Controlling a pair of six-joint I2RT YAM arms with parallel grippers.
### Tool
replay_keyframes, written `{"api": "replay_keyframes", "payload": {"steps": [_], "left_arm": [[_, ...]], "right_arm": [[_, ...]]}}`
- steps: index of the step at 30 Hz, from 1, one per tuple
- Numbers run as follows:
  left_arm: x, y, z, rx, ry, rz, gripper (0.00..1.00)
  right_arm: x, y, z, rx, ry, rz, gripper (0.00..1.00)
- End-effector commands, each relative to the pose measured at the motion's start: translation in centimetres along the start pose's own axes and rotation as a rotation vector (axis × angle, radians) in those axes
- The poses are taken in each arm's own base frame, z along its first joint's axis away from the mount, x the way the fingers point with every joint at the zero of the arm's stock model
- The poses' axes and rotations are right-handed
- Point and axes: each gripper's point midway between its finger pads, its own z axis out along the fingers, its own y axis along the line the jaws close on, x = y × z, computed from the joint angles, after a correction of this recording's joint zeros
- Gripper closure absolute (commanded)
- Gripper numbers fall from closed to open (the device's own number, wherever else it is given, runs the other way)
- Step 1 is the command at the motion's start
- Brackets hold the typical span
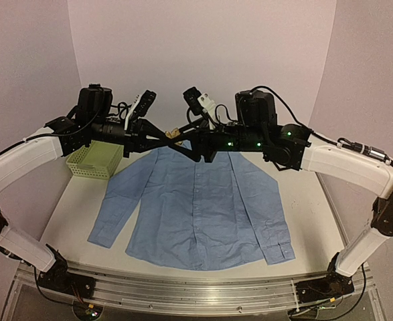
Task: Pin the brooch onto the clothing
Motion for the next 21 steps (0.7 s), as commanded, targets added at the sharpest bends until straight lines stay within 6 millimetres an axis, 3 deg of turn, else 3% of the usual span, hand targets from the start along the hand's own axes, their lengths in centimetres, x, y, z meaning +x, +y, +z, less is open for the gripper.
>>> {"api": "replay_keyframes", "payload": {"steps": [1, 8, 15, 21], "left_arm": [[-2.8, -1.0, -0.9, 0.012, -0.045, 0.063, 1.00], [-2.8, -1.1, -0.8, 0.017, -0.047, 0.065, 1.00], [-3.2, -1.2, -0.9, 0.020, -0.058, 0.067, 1.00], [-3.2, -1.4, -1.0, 0.030, -0.060, 0.072, 1.00]], "right_arm": [[-3.9, 0.9, -2.4, -0.013, -0.094, -0.027, 0.53], [-4.0, 0.8, -3.0, -0.004, -0.101, -0.022, 0.65], [-3.0, 0.2, -2.0, 0.008, -0.077, -0.010, 0.63], [-3.0, -0.2, -1.9, 0.029, -0.076, -0.015, 0.68]]}}
